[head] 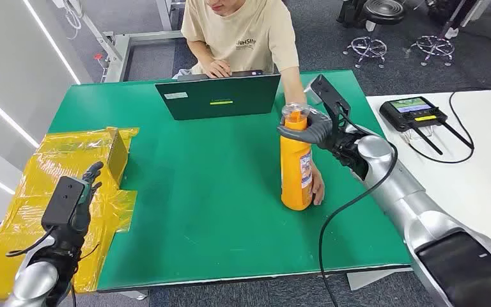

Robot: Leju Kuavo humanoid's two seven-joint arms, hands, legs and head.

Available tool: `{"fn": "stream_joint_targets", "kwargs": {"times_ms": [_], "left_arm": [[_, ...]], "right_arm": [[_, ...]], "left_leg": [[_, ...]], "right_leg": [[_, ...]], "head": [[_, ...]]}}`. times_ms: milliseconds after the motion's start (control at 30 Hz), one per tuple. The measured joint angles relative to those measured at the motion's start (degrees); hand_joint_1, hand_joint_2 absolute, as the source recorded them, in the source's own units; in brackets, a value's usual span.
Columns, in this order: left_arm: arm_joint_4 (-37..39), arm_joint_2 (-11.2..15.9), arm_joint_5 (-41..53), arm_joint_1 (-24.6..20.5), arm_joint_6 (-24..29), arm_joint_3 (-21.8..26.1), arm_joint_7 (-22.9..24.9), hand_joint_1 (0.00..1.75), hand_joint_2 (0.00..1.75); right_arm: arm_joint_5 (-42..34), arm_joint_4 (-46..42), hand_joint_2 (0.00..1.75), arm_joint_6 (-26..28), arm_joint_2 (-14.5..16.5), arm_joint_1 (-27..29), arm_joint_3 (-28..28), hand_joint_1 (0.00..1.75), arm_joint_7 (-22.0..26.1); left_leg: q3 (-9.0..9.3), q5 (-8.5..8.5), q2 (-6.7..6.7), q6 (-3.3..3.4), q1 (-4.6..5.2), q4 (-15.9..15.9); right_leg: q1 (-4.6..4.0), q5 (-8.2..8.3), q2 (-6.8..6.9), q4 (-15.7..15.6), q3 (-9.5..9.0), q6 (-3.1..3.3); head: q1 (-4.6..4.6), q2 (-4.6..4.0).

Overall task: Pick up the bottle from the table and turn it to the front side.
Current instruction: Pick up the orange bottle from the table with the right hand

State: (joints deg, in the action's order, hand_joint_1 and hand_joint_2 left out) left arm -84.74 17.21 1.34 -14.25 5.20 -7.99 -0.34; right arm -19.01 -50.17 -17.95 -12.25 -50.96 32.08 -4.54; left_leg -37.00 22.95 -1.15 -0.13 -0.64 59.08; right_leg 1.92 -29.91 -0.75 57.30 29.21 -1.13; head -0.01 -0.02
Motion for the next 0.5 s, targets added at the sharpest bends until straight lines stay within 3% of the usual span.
{"fn": "stream_joint_targets", "kwargs": {"times_ms": [67, 333, 500], "left_arm": [[0.6, -0.5, -0.6, -1.0, -0.1, -1.1, 0.0, 0.00, 0.00], [7.1, -5.7, -6.4, -9.4, 2.0, -10.9, -0.2, 0.00, 0.00], [10.8, -9.4, -7.0, -12.4, 3.3, -15.5, 0.5, 0.00, 0.00]], "right_arm": [[-1.4, 0.7, 1.75, -0.1, 1.3, -1.5, 0.6, 1.75, -0.6], [-12.0, 5.1, 1.75, 1.7, 13.2, -11.8, 3.6, 1.75, -1.9], [-14.1, 5.5, 1.75, 3.3, 17.4, -14.4, 4.1, 1.75, -2.0]], "left_leg": [[0.00, -0.01, 0.08, 0.00, 0.00, 0.0], [0.00, -0.07, 0.15, -0.04, -0.02, 0.0], [-0.04, -0.07, 0.10, -0.03, -0.01, 0.0]], "right_leg": [[0.00, 0.03, -0.07, 0.0, 0.04, 0.02], [-0.01, 0.04, -0.14, 0.1, 0.13, 0.05], [0.01, 0.04, -0.08, 0.1, 0.13, 0.05]], "head": [[-0.01, 0.00], [-0.02, 0.00], [-0.02, 0.00]]}}
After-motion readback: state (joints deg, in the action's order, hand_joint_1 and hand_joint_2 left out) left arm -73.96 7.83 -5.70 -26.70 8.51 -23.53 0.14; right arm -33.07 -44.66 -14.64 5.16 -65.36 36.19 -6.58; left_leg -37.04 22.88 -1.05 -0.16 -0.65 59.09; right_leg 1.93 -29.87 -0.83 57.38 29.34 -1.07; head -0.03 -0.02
